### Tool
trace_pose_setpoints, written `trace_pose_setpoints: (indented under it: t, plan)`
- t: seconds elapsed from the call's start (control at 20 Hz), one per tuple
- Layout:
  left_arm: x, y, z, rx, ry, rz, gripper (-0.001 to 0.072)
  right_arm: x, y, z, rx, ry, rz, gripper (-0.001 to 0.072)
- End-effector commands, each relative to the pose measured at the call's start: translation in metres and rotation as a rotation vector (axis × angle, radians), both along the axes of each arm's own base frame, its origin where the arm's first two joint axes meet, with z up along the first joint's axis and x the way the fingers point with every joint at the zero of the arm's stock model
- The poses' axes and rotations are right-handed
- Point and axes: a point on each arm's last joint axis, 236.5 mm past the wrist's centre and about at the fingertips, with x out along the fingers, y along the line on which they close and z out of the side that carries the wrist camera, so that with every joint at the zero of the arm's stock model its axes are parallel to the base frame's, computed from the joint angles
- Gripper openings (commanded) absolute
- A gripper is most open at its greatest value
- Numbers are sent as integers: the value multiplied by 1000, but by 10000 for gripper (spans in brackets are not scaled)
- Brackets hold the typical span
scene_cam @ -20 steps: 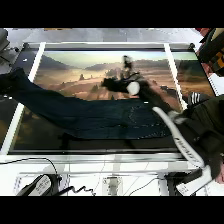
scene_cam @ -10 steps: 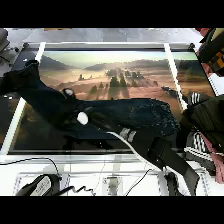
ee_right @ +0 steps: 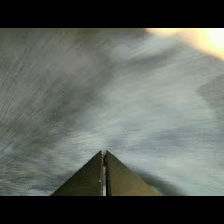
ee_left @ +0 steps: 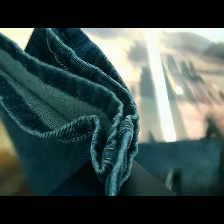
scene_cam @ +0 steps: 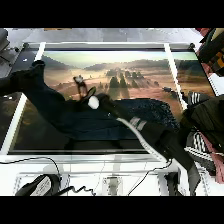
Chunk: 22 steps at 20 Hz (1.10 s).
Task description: Fold the clothes and pants, and hang the long-sleeved shirts on hangers.
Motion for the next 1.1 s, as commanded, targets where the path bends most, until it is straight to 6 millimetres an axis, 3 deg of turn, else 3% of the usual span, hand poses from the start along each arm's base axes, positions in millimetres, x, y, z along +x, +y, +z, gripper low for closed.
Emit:
trace_pose_setpoints:
  t: [0.0,0.15,0.3,0.35,0.4,0.45,0.55,0.65,0.75,0.9,0.95,1.05]
  plan:
    - [-11,-64,-18,-14,72,-189,30,65,-107,44,-86,-64,-81,41]
    - [-34,-147,-43,-31,169,-417,31,108,-190,119,-46,-182,-223,41]
    - [-65,-219,-64,-32,242,-603,55,123,-252,176,-19,-267,-331,42]
    - [-76,-237,-70,-27,262,-655,241,123,-264,188,-13,-284,-351,42]
    - [-88,-252,-75,-21,281,-708,595,123,-272,198,-9,-298,-364,42]
    - [-96,-263,-77,-17,285,-740,691,121,-278,206,-8,-314,-369,42]
    - [-101,-269,-75,-12,275,-759,701,119,-282,212,-22,-337,-357,42]
    - [-89,-252,-77,18,267,-715,698,115,-282,209,-50,-343,-327,43]
    - [-64,-207,-87,106,265,-613,697,112,-286,201,-96,-338,-304,43]
    - [-30,-111,-107,252,298,-407,697,106,-293,187,-171,-317,-274,43]
    - [-23,-72,-115,305,324,-327,697,104,-295,184,-188,-308,-266,43]
    - [-19,-11,-131,354,385,-205,697,100,-296,180,-199,-291,-257,43]
